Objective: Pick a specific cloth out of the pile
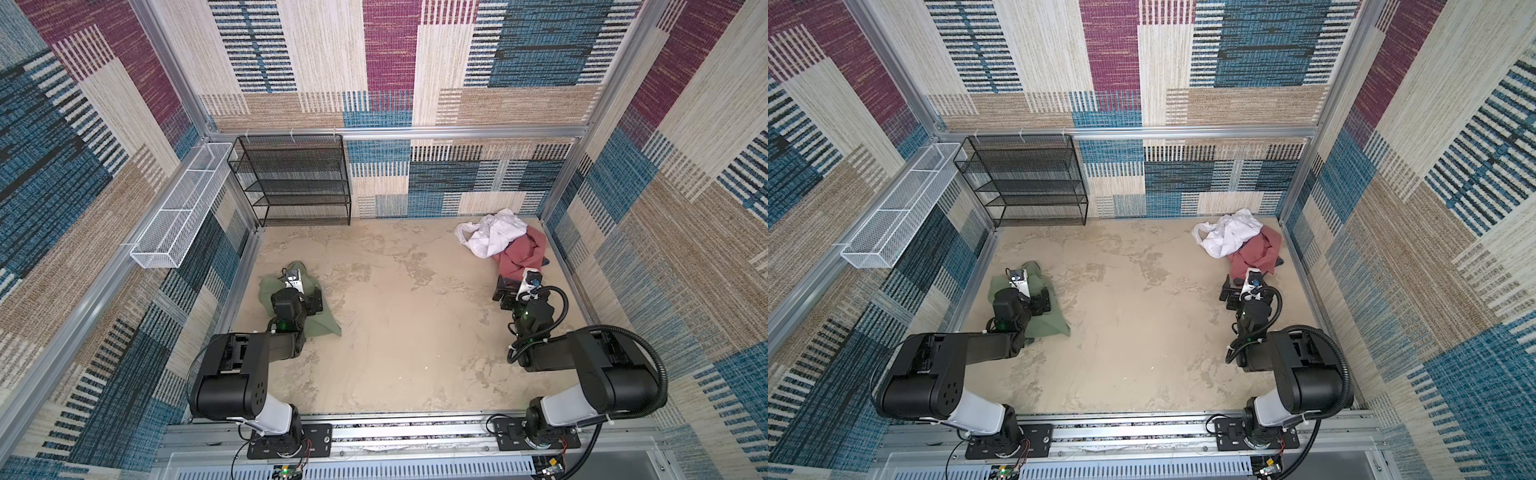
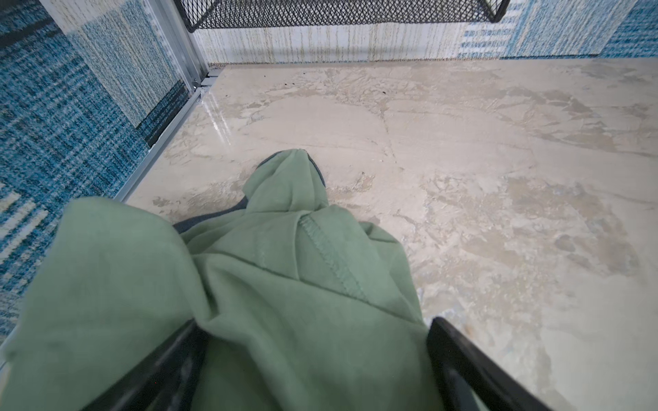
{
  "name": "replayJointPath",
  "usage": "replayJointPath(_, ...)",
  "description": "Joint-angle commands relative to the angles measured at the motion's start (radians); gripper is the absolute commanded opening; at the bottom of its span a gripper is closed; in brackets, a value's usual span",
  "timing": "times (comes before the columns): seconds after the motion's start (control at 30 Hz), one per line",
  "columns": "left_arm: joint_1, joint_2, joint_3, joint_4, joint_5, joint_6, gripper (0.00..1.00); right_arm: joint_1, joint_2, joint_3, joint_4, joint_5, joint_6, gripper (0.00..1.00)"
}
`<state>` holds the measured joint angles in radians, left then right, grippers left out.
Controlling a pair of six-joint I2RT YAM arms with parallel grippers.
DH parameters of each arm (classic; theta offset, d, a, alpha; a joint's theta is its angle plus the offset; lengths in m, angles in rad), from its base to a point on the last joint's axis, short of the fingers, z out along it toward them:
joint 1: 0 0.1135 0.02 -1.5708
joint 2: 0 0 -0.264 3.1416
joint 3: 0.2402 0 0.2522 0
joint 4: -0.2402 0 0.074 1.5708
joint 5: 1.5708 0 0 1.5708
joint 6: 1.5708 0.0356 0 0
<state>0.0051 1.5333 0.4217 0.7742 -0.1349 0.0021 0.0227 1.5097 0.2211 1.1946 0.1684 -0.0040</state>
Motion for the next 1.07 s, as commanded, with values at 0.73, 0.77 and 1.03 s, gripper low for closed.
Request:
replayJointPath(0.73, 0.004, 0.005, 0.005, 0.042, 0.029, -0.010, 1.00, -0.019, 0.023, -0.011, 0.088, -0.113, -0.007, 1.00)
replayJointPath(0.77, 0.004, 0.005, 0.005, 0.042, 0.029, -0.010, 1.00, -0.020, 0.024, -0.009, 0.085, -0.113, -0.006, 1.00)
replayJointPath(1.03, 0.004, 0.005, 0.006, 0.038, 0.029, -0.012, 0.99, -0.019, 0.023, -0.012, 0.087, -0.113, -0.008, 1.00)
